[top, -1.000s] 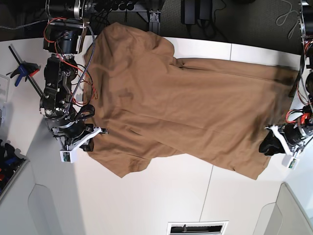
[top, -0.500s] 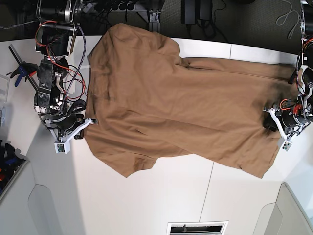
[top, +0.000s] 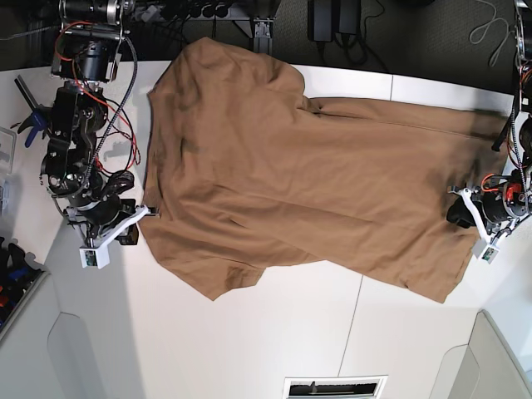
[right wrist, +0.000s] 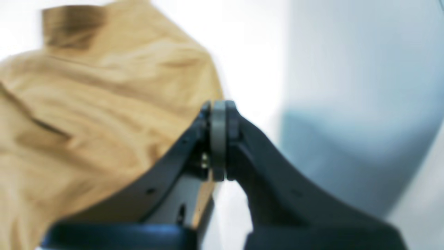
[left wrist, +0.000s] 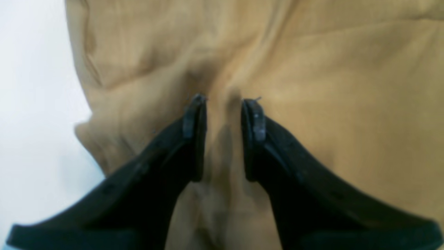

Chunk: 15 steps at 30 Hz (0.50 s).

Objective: Layout the t-shirt on the table in an organized manner, then fold the t-shirt properly
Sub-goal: 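Stretch the shirt between both grippers and release it flat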

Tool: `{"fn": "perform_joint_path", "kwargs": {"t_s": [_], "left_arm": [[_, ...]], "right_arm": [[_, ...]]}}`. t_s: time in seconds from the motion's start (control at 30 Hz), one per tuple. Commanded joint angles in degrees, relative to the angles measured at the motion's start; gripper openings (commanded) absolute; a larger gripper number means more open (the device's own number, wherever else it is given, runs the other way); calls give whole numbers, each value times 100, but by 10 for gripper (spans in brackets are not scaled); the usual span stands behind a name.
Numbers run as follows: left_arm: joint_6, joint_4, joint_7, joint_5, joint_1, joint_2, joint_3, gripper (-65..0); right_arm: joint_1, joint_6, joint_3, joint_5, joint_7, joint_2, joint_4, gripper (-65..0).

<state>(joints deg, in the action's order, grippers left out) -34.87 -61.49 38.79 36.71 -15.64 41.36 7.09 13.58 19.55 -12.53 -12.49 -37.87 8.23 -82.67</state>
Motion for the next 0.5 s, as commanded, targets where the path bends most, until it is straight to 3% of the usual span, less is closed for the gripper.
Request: {"fn": "perform_joint_path", "kwargs": {"t_s": [0.0,0.1,0.23,0.33,0.47], "left_arm": [[-227,-87,-96,245,-129,173,-111,-474],[-470,-87,-87,531,-44,245,-313,-474],[-513,-85,-83,568,284,245,-726,-474],[-513,-85,-83,570,522,245,-872,-474],[-513,-87,-79,623,802,247,-1097,-474]], "right_arm": [[-24,15,-22,-85,68,46,-221,-650],[-415,15,-26,-74,186,48,-461,-650],[-774,149,-70,-37,752,48,-304,-650],[-573,590,-68,-37,898,48,166,-650],[-114,610,-70,-35,901,68,715,-650]]}}
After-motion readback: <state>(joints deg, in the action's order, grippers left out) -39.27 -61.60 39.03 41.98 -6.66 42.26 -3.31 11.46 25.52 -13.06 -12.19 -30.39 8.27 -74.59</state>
